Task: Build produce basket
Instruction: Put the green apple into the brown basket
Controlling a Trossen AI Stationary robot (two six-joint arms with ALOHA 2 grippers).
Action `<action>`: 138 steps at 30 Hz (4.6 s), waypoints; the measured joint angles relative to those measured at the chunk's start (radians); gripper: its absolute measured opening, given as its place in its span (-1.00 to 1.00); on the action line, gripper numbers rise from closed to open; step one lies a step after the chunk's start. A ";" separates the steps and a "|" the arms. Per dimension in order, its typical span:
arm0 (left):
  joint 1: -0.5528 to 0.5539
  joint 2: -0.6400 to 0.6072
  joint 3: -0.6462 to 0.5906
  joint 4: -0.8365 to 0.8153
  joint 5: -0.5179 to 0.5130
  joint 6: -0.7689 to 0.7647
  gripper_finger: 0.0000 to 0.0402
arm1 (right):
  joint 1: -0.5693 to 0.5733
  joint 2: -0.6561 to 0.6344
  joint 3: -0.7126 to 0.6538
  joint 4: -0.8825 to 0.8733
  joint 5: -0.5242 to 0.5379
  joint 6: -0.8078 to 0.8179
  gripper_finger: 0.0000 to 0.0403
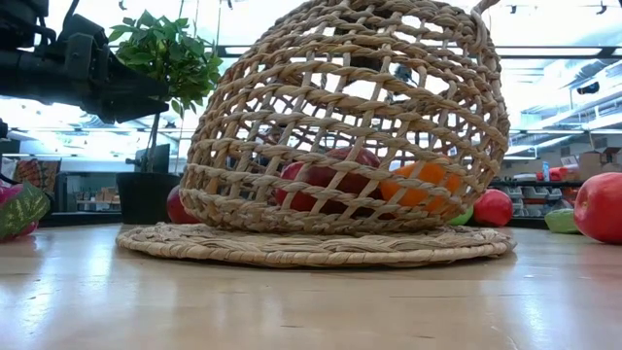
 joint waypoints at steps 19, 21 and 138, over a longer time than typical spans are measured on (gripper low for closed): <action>0.000 0.000 0.000 0.000 0.000 0.000 0.98 | -0.109 -0.476 0.002 0.049 0.372 -0.038 0.94; 0.000 0.000 0.000 0.000 0.000 0.000 0.98 | -0.156 -0.490 0.002 -0.003 0.368 -0.026 0.94; 0.000 0.000 0.000 0.000 0.000 0.000 0.98 | -0.843 0.020 -0.412 0.081 0.048 0.186 0.78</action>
